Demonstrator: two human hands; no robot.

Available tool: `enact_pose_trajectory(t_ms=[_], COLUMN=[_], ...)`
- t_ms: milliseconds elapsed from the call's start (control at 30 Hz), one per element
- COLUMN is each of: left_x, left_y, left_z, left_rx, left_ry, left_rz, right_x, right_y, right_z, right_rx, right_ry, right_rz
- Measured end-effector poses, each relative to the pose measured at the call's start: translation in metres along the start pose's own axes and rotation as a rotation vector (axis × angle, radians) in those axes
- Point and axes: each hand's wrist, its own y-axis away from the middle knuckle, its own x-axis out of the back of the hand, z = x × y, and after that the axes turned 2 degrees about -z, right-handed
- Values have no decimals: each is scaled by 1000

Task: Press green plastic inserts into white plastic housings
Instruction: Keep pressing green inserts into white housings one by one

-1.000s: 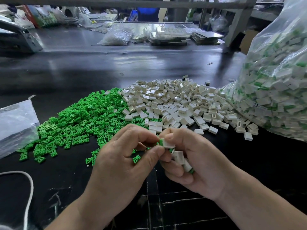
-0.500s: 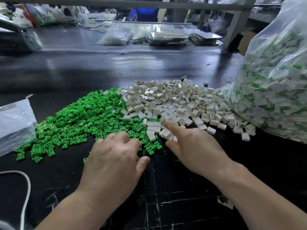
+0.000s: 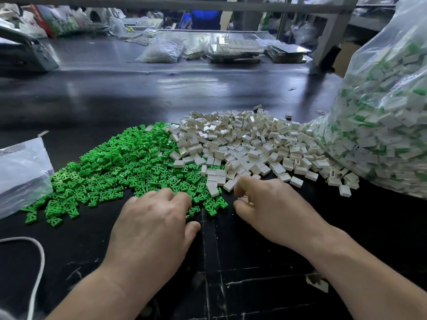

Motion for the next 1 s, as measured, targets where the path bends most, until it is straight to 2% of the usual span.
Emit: enact_pose_trajectory(t_ms=[100,200,267,333,400,533,633,800,1000], left_x=[-1,-2,-3,-2,3,12,15,13,14], left_y=[0,-1,-1,0,0,0,0,0,0], left_z=[-4,-4,-4,-3,-1,2,5,9,11], left_rx=[-10,-44,-47,-33,43,186,183,180,203], left_ry=[-18,-27,6,124,384,1032,1316,1531,1614], left_rz=[-18,3,61,114,140,59,57,27,31], right_x=[6,13,16,17,17,17,17,16,15], right_y=[3,3,4,5,6,7,9,11,11], right_z=[0,-5,-8,-13,-15,-17,-19,-20,-22], right_rx=[-111,-298,-346,-359,-363,-332,-332,-329,-253], right_ry=[-337,-1057,-1402,-1640,-1783,-1848,-1818,-1789,-1727], right_rz=[-74,-225,-324,-415,-476,-530,-526,-518,-487])
